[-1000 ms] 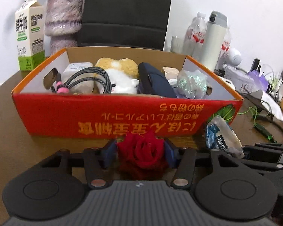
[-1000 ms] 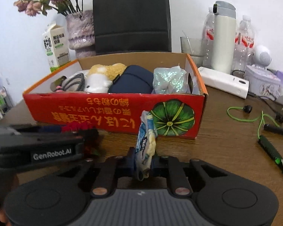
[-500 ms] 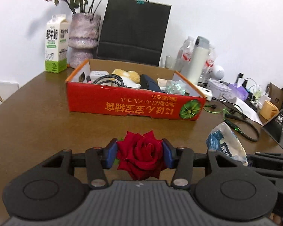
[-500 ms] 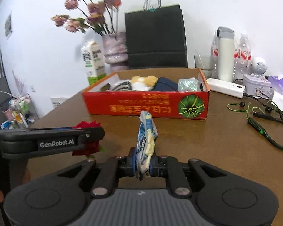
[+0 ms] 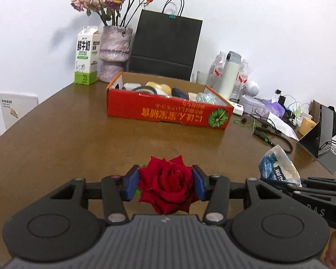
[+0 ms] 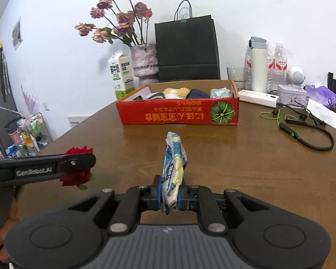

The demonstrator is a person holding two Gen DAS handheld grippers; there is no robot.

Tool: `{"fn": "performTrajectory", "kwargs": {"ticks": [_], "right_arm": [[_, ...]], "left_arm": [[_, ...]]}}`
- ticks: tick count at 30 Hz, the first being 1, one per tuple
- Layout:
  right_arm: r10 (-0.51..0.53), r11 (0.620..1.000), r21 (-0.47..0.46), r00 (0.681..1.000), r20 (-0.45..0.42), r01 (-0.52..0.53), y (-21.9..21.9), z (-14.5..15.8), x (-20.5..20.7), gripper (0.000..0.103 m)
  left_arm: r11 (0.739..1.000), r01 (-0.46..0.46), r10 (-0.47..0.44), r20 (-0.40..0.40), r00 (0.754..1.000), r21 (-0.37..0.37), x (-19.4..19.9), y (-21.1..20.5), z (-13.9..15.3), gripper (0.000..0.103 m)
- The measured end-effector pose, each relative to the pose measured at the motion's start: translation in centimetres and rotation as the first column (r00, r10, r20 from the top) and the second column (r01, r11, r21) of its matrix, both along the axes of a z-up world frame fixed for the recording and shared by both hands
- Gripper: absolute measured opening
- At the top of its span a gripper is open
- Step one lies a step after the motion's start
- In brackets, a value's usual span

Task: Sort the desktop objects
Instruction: 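Carry rose and packet into the red box and release both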

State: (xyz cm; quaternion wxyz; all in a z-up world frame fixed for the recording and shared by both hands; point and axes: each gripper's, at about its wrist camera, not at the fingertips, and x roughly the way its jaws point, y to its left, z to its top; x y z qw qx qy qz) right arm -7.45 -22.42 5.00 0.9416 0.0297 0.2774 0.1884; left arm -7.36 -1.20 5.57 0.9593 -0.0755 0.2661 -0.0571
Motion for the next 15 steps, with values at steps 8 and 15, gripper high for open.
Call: {"fn": "performTrajectory", "kwargs": {"ticks": [8,15], "right_arm": [[-0.006,1.000,0.012,1.000,0.007,0.005,0.1,-0.2,-0.1,0.012],[-0.024,0.999,0.035,1.000,-0.002,0.025,-0.6,-0.3,1.6,0.012]], "left_arm": [[0.999,0.032,-0.032,0.026,0.999,0.003,-0.1,-0.5,0.5,0.050],[1.000,0.015,-0.015,0.014,1.000,-0.002,1.7,0.2,0.5,0.050]]}}
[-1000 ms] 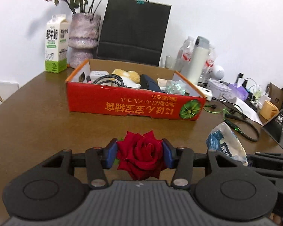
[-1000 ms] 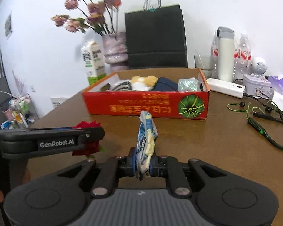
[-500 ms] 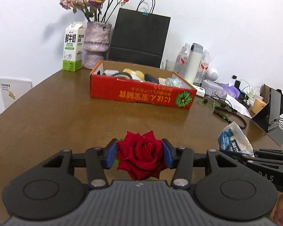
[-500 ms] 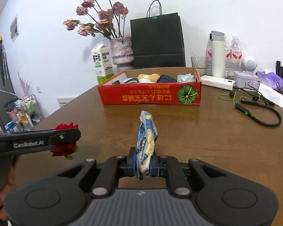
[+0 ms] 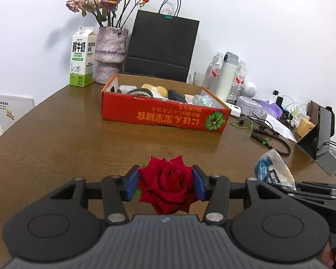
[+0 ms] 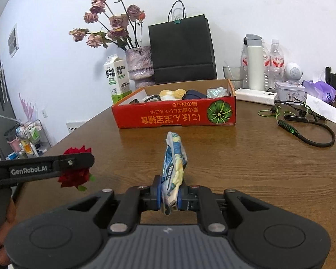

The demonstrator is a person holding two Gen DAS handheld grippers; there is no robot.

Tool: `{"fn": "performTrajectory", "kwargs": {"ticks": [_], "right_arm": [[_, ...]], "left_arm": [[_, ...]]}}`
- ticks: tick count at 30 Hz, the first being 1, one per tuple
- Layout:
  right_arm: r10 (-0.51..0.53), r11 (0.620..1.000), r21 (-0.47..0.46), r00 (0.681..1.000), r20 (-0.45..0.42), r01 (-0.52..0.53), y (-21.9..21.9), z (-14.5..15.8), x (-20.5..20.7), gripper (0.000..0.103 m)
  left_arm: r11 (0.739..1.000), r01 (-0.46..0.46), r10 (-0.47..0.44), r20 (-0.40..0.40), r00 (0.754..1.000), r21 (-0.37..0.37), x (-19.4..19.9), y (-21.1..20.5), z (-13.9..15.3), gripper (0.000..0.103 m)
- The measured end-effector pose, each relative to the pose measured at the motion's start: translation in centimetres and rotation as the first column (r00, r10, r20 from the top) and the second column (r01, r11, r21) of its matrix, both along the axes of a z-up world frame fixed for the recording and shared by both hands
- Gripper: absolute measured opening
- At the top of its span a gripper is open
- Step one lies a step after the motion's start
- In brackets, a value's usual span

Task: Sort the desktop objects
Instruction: 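Carry rose and packet into the red box and release both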

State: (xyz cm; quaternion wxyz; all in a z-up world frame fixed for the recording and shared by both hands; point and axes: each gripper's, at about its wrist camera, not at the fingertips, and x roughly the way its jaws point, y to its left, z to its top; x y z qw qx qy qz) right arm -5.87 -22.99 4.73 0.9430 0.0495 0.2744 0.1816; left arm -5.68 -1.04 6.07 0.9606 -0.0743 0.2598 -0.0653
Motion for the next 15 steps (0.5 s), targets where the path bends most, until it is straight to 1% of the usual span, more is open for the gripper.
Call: {"fn": "performTrajectory", "kwargs": {"ticks": [7,10,13,15], "right_arm": [[-0.005,1.000,0.024,1.000,0.015,0.005,-0.3,1.1,3.0,0.012],[0.021,0.998,0.064,0.999,0.027,-0.023,-0.6,2.5,5.3,0.012],[0.023,0.998,0.055,0.998,0.061,-0.026,-0.4,4.1,8.4,0.012],[0.021,0.998,0.054,0.998,0.064,-0.024,-0.2,5.2,10.8,0.012]], "left_arm": [[1.000,-0.014,0.014,0.030,0.999,-0.005,3.3,0.9,1.2,0.050],[0.999,-0.018,0.019,0.035,0.999,-0.030,6.1,1.6,2.1,0.050],[0.996,-0.039,0.040,0.014,0.999,-0.075,9.3,2.6,2.9,0.050],[0.995,-0.050,0.052,0.030,0.998,-0.088,11.7,3.2,3.9,0.050]]}}
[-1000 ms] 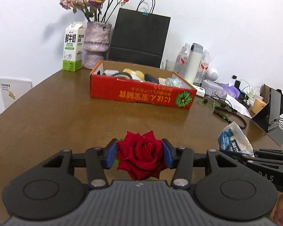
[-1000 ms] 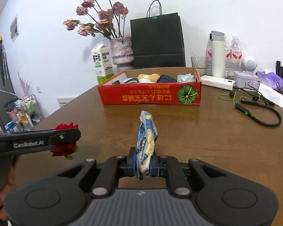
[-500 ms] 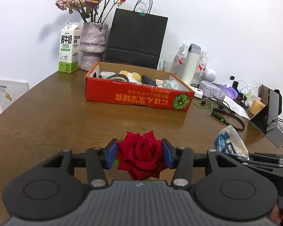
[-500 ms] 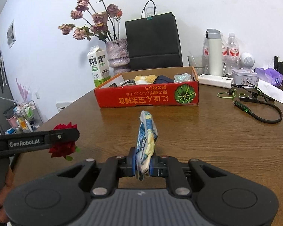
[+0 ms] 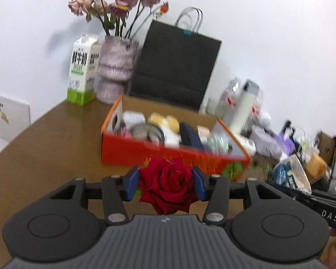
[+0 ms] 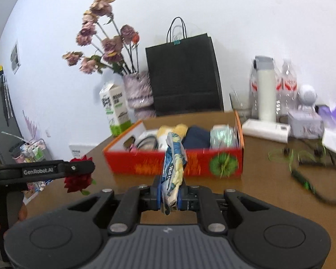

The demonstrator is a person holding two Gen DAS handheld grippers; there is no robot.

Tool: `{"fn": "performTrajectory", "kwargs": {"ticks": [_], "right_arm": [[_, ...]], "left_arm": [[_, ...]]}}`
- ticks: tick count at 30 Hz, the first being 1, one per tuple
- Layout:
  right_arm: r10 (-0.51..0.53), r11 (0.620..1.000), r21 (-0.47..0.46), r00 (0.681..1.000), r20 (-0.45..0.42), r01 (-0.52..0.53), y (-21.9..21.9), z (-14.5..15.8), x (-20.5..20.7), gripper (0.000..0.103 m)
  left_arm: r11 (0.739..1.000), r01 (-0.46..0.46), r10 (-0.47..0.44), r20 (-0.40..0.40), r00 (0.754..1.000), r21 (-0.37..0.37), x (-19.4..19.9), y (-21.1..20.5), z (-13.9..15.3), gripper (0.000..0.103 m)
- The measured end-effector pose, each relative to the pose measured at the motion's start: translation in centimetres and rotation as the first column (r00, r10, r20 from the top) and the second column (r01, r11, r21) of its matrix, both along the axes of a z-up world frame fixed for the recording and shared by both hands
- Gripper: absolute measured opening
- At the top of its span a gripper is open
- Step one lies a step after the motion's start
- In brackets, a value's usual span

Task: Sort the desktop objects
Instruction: 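Carry rose and packet into the red box and release both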

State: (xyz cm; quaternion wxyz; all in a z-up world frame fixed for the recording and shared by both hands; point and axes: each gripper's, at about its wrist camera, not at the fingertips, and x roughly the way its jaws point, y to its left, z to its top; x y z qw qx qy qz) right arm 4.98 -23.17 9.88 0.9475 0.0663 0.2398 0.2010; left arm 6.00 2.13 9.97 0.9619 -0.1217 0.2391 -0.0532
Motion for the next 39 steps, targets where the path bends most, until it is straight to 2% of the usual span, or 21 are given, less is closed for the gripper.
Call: {"fn": "performTrajectory", "kwargs": {"ticks": [3,6,10,11,14,15,16,18,20,22,25,26,28,30,32,36,39], "right_arm": [[0.007,1.000,0.015,1.000,-0.017,-0.006,0.4,1.4,4.1,0.012],[0.026,0.999,0.041,0.998,-0.062,-0.023,1.0,2.1,8.9,0.012],[0.058,0.996,0.074,0.982,-0.182,-0.045,2.5,1.3,16.2,0.012],[0.056,0.997,0.058,0.978,-0.201,-0.045,3.2,1.0,17.8,0.012],[0.048,0.997,0.066,0.963,-0.266,-0.032,5.0,0.0,21.8,0.018],[0.052,0.996,0.084,0.955,-0.292,-0.029,5.3,-0.5,22.9,0.031],[0.057,0.996,0.081,0.945,-0.322,-0.033,5.8,-1.2,24.0,0.038],[0.030,0.999,0.019,0.944,-0.329,-0.025,6.9,-2.1,25.5,0.041],[-0.009,0.999,-0.040,0.947,-0.322,-0.004,7.5,-2.4,26.1,0.042],[-0.007,1.000,-0.006,0.943,-0.332,0.006,7.1,-2.2,26.3,0.044],[-0.015,1.000,0.013,0.950,-0.312,0.020,6.1,-1.1,25.9,0.054],[-0.029,1.000,-0.007,0.952,-0.303,0.028,5.9,-0.7,25.6,0.058],[-0.053,0.998,-0.059,0.955,-0.291,0.037,5.6,0.0,25.4,0.060],[-0.082,0.993,-0.104,0.954,-0.288,0.054,4.8,0.6,24.9,0.065],[-0.102,0.987,-0.147,0.950,-0.294,0.061,3.8,1.0,24.4,0.083],[-0.145,0.970,-0.228,0.956,-0.254,0.086,1.0,1.5,22.1,0.083],[-0.178,0.970,-0.209,0.954,-0.241,0.128,-0.6,1.7,20.0,0.083]], "left_arm": [[0.999,-0.037,0.036,0.024,0.999,0.030,3.5,0.4,1.5,0.050],[0.995,-0.018,0.017,0.013,1.000,0.097,7.7,0.2,2.2,0.051],[0.997,0.025,-0.017,-0.115,0.993,0.074,14.6,1.0,0.8,0.051],[0.997,0.033,-0.022,-0.155,0.988,0.071,16.1,1.1,0.2,0.051],[0.997,0.039,-0.020,-0.255,0.967,0.071,19.6,1.4,-1.8,0.051],[0.997,0.039,-0.018,-0.269,0.963,0.073,20.2,1.4,-2.3,0.052],[0.996,0.037,-0.014,-0.279,0.960,0.079,20.7,1.4,-2.7,0.055],[0.994,0.052,-0.021,-0.295,0.955,0.098,21.6,1.1,-3.0,0.061],[0.990,0.074,-0.037,-0.298,0.954,0.117,21.9,0.7,-2.9,0.069],[0.986,0.083,-0.042,-0.262,0.964,0.147,21.7,0.5,-2.1,0.084],[0.984,0.056,-0.017,-0.228,0.973,0.167,21.2,0.6,-0.7,0.089],[0.985,0.048,-0.008,-0.234,0.972,0.165,21.4,0.6,-0.4,0.091],[0.986,0.019,0.023,-0.243,0.970,0.167,21.4,0.6,0.1,0.098],[0.985,0.011,0.035,-0.265,0.964,0.173,21.2,0.6,0.2,0.101],[0.983,0.042,0.011,-0.289,0.957,0.177,20.7,0.5,-0.1,0.102],[0.981,0.010,0.049,-0.295,0.954,0.195,18.7,1.1,-0.2,0.102],[0.985,-0.025,0.074,-0.292,0.954,0.168,17.2,1.5,0.4,0.102]]}}
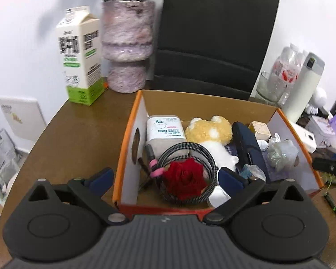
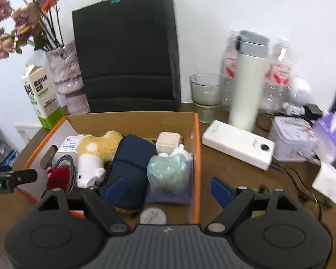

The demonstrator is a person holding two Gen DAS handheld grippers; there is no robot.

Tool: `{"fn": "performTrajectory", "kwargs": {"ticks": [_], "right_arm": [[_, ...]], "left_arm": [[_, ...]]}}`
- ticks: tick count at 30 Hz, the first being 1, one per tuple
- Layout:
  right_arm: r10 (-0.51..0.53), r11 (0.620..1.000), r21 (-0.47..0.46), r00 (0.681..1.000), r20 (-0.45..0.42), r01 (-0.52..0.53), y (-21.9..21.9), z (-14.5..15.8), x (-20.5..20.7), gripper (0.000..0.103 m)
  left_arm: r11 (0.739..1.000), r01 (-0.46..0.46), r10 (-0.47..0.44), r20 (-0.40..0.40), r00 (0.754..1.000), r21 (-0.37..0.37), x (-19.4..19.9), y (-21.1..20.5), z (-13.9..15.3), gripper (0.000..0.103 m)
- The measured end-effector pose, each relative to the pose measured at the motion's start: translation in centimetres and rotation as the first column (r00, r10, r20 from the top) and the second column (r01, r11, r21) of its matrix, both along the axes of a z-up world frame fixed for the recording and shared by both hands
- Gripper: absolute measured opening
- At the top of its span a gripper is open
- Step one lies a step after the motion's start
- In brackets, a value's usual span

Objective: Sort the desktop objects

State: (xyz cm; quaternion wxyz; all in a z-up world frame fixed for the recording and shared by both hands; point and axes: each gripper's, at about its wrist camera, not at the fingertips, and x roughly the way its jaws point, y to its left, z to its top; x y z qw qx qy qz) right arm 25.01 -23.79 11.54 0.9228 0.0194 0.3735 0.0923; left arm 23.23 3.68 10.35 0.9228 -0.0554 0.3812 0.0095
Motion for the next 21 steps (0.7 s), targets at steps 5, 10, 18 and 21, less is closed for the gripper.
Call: {"fn": "performTrajectory", "kwargs": {"ticks": [5,10,18,21], "right_arm": [[0.003,1.000,0.018,0.993,0.117,-0.005,0.1,-0.2,-5.3,0.091],[0.053,0.998,0.024,0.977,0.205,-0.059,1.5,-2.0,-12.2,0.095],[0.058,0.996,0.051,0.982,0.178,-0.069,2.0,-6.2,-22.1,0.097],[0.066,0.997,0.037,0.987,0.148,-0.073,1.9,-7.8,-25.8,0.097]], "left_arm": [[1.000,0.007,-0.008,0.058,0.998,0.029,-5.0,-1.1,0.5,0.103],[0.998,0.014,-0.024,0.164,0.986,0.063,-12.7,-2.6,-1.0,0.103],[0.999,0.045,-0.044,0.126,0.991,-0.006,-24.3,-3.4,-6.4,0.103],[1.000,0.008,-0.012,0.132,0.991,0.028,-28.3,-3.6,-7.9,0.103]]}}
